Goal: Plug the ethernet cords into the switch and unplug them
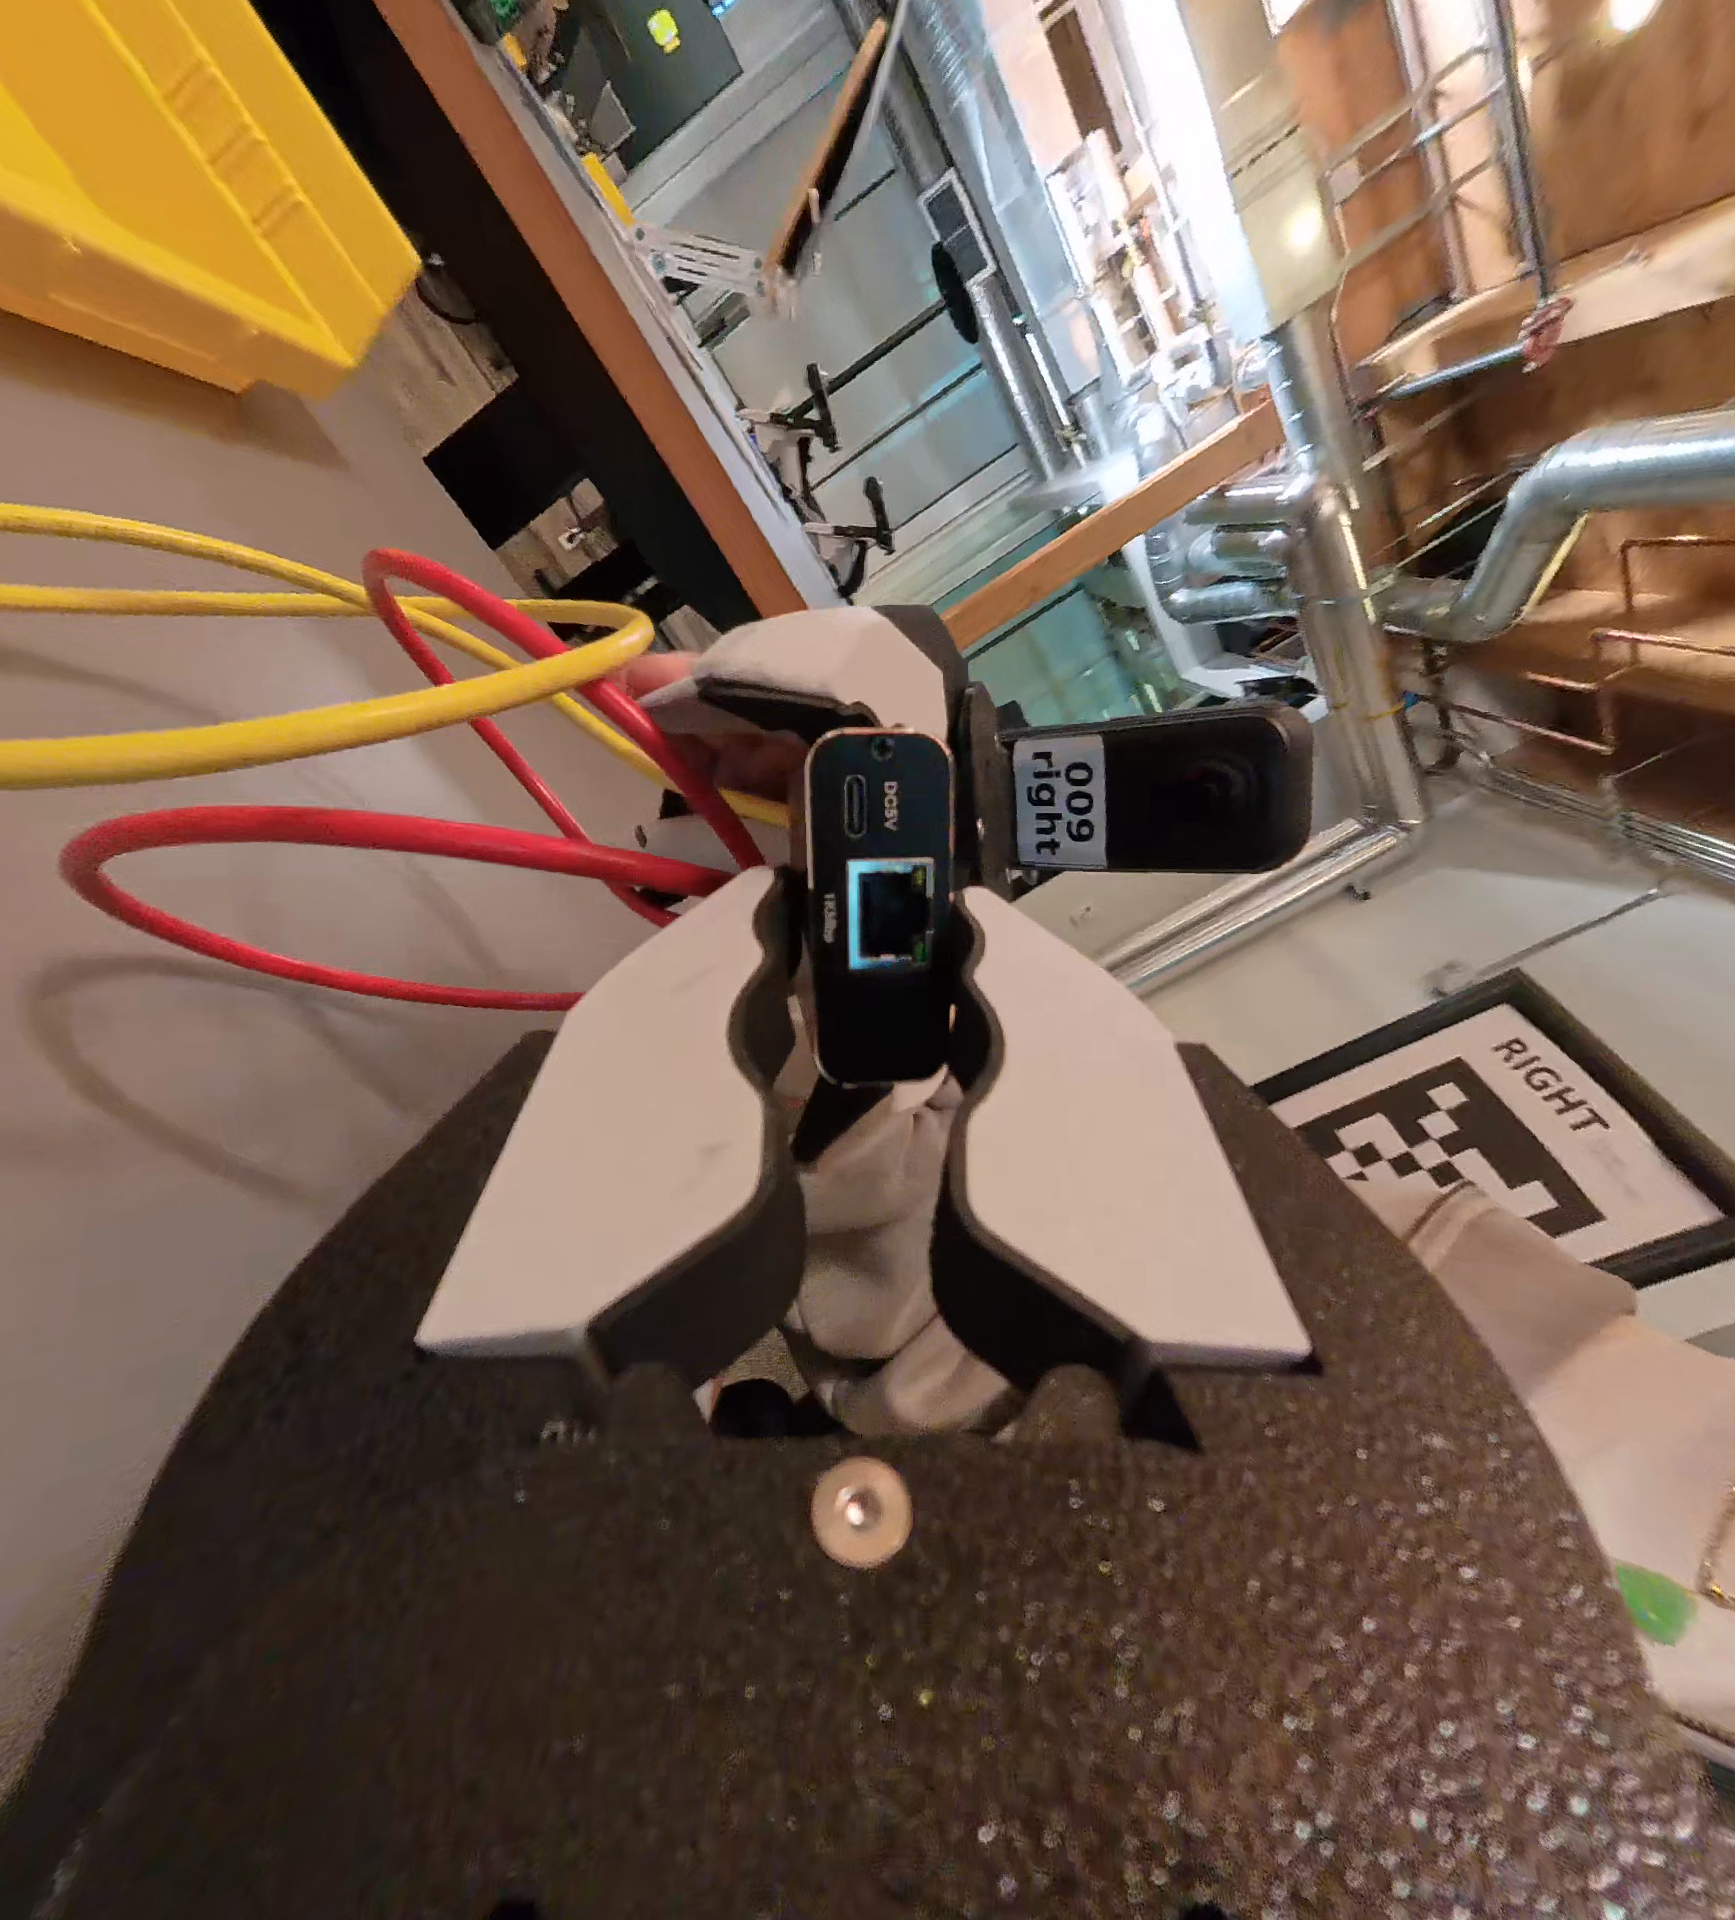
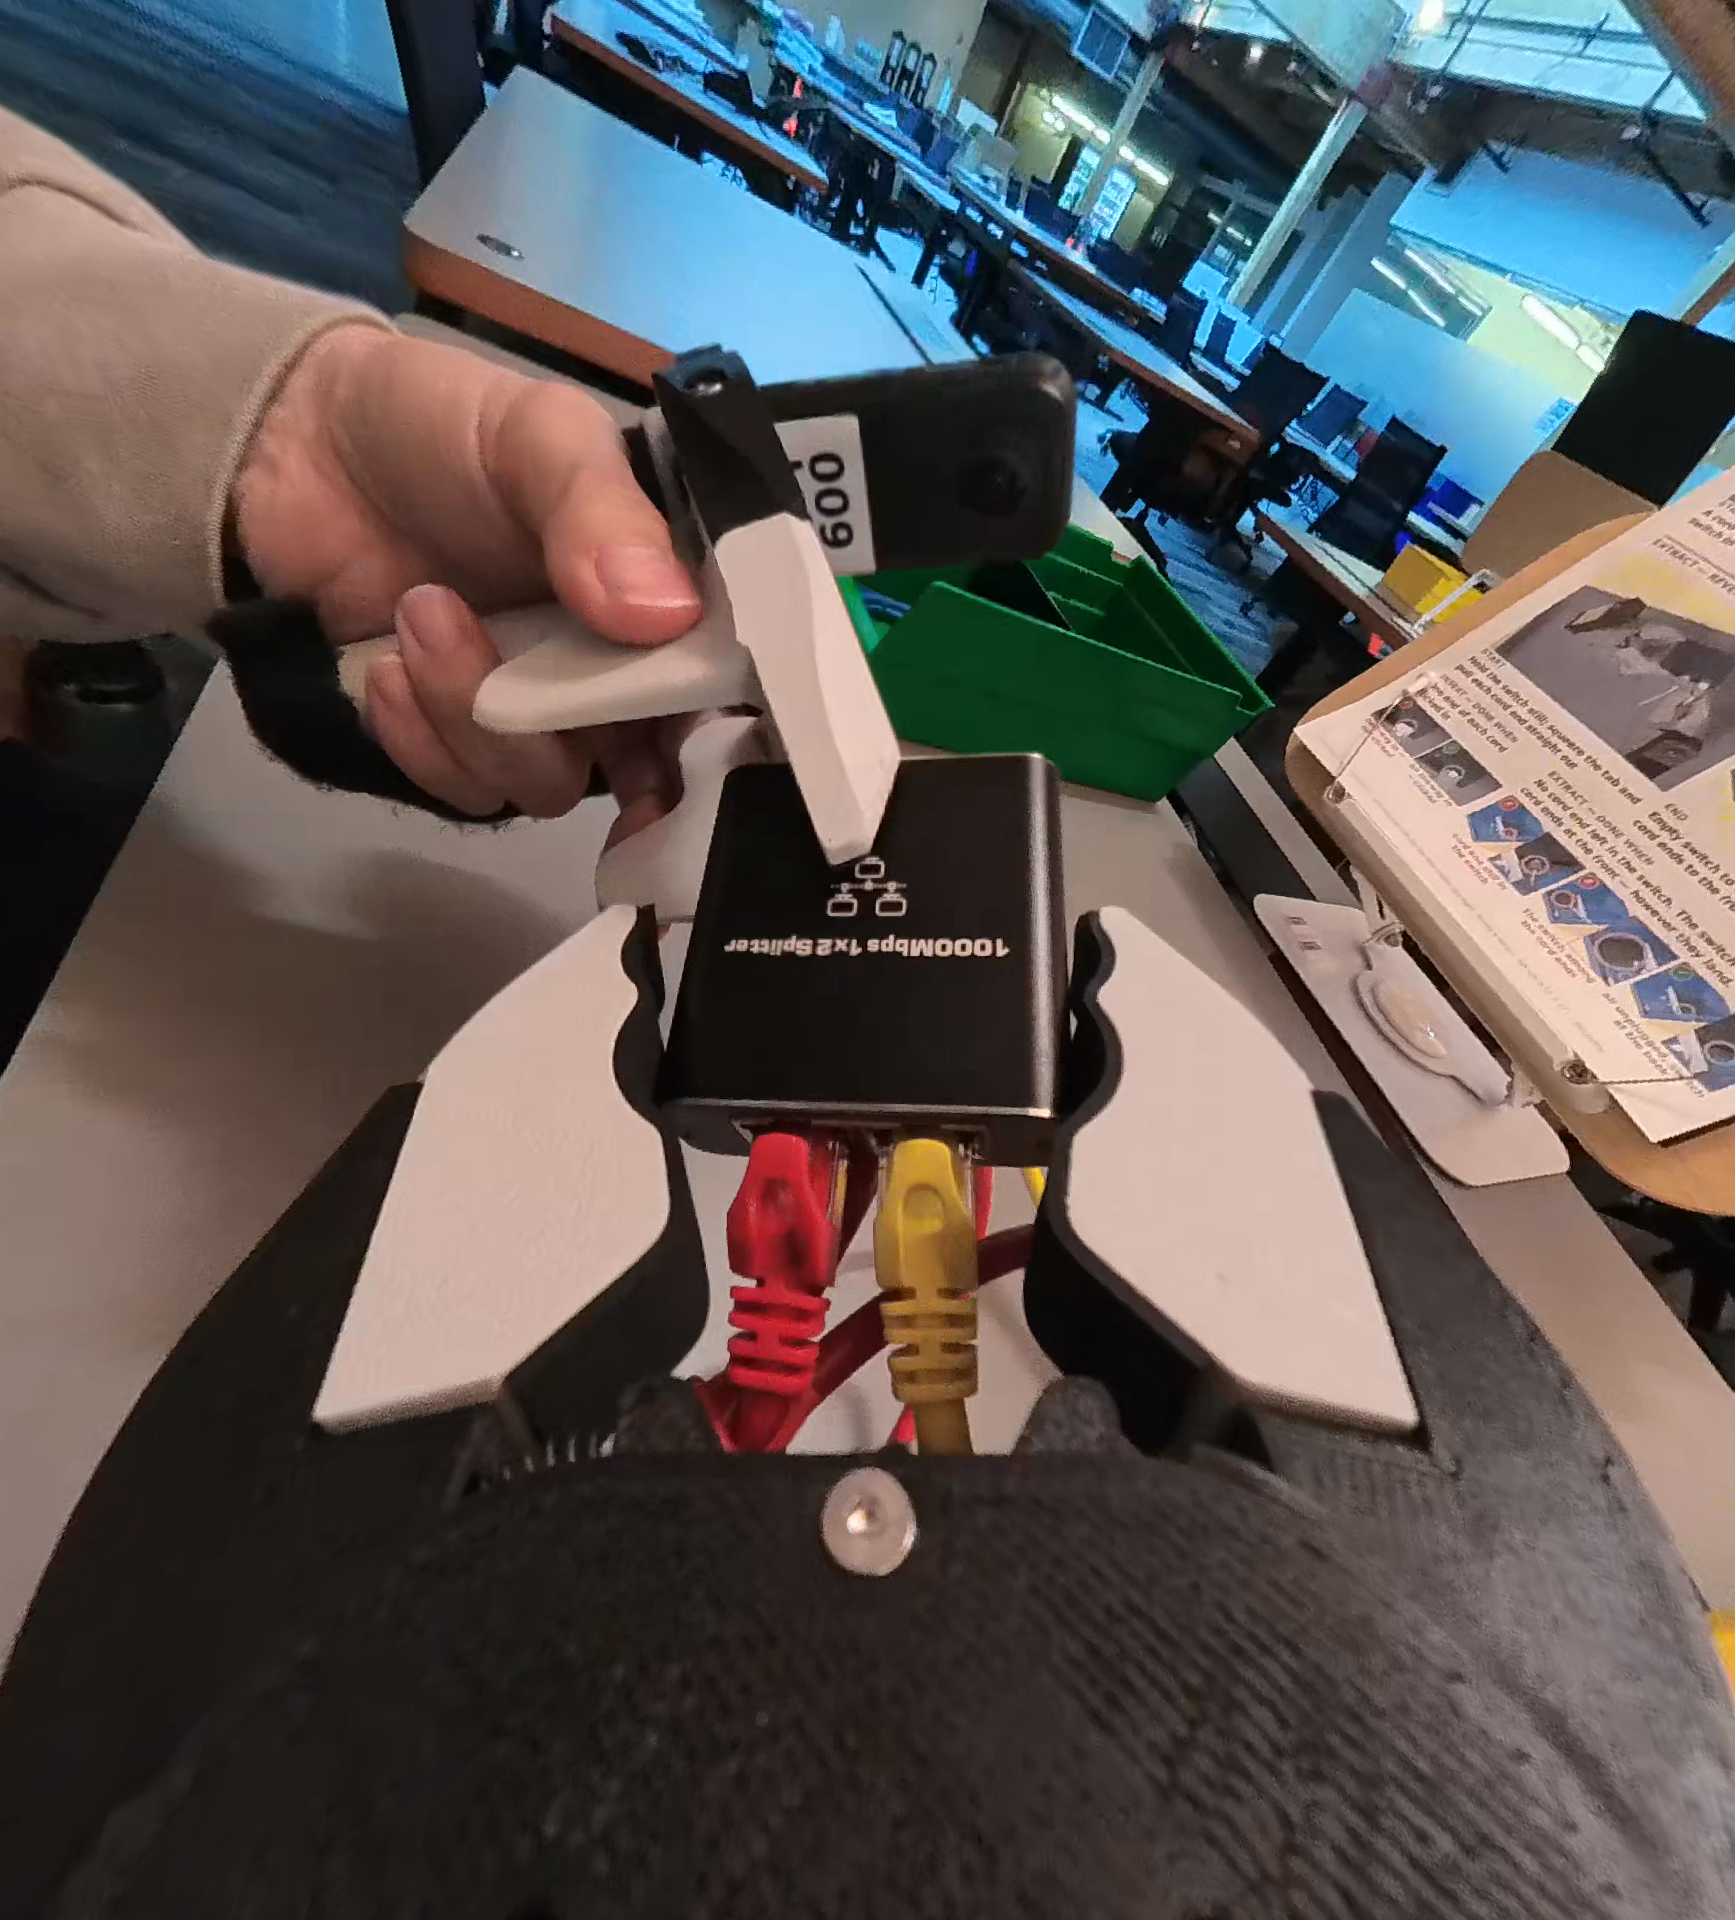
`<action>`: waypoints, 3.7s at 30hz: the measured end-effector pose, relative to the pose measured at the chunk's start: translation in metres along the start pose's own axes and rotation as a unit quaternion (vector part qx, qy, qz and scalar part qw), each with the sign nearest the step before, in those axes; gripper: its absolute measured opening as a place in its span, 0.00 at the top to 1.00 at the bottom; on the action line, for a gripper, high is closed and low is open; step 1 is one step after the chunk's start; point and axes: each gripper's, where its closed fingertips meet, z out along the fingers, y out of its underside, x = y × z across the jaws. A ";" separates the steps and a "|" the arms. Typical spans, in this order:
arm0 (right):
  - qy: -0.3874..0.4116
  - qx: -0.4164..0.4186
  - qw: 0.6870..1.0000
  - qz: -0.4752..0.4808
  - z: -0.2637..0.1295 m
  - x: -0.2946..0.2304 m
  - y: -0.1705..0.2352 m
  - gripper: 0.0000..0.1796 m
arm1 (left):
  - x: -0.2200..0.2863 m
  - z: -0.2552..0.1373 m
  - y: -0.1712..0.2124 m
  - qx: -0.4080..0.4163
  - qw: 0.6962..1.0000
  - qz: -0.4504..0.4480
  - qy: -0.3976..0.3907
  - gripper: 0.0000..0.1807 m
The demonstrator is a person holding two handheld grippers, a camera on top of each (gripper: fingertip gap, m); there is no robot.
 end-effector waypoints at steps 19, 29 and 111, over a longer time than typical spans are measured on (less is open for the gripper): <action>-0.051 0.044 0.996 0.059 -0.024 0.002 -0.007 0.58 | -0.009 -0.187 -0.081 -0.085 0.827 0.394 -0.392 0.73; -0.041 0.002 0.998 0.052 -0.038 0.006 0.000 0.58 | -0.096 -0.393 -0.123 -0.359 0.649 0.367 -0.561 0.76; -0.082 0.008 0.995 0.054 -0.048 -0.004 0.009 0.58 | -0.214 -0.457 -0.161 -0.413 0.636 0.120 -0.640 0.90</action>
